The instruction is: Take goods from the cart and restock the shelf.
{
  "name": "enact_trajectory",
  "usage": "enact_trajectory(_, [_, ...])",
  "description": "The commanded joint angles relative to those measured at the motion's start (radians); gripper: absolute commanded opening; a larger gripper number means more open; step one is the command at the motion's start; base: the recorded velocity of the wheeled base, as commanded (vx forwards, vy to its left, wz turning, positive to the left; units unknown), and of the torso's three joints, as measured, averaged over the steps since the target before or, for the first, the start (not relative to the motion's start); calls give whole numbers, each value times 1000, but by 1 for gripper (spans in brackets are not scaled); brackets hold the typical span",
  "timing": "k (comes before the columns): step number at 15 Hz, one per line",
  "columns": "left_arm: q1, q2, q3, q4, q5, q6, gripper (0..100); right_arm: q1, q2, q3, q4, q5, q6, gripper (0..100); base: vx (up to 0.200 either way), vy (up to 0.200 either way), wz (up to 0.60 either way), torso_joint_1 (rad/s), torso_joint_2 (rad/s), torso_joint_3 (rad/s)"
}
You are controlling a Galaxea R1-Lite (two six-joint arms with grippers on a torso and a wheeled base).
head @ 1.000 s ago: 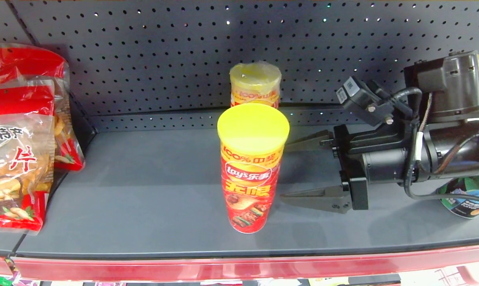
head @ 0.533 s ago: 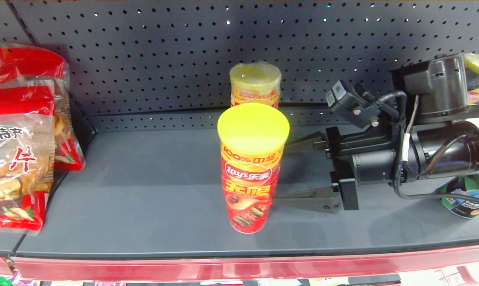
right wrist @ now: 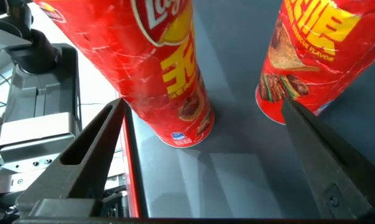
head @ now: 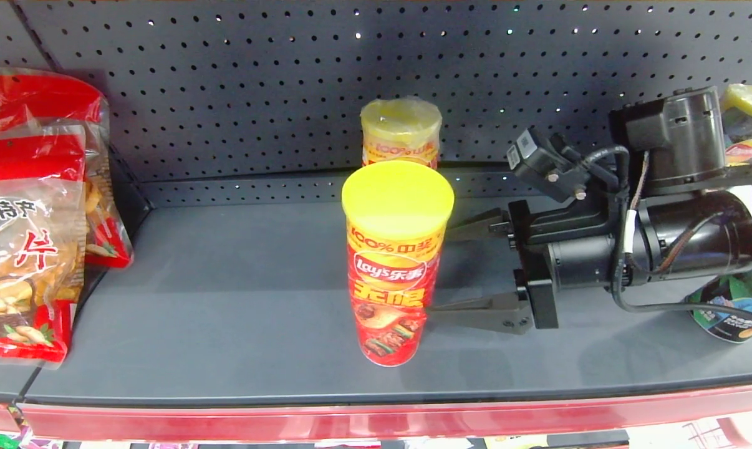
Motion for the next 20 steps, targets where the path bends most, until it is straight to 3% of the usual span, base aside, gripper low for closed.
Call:
enact_trajectory(1, [1, 2, -1, 0, 1, -1, 100, 0, 11, -9, -1, 0, 0, 100, 0, 0, 0, 0, 0, 0])
enact_trajectory(20, [1, 2, -1, 0, 1, -1, 100, -18, 6, 0, -1, 2, -4, 100, 0, 0, 0, 0, 0, 0])
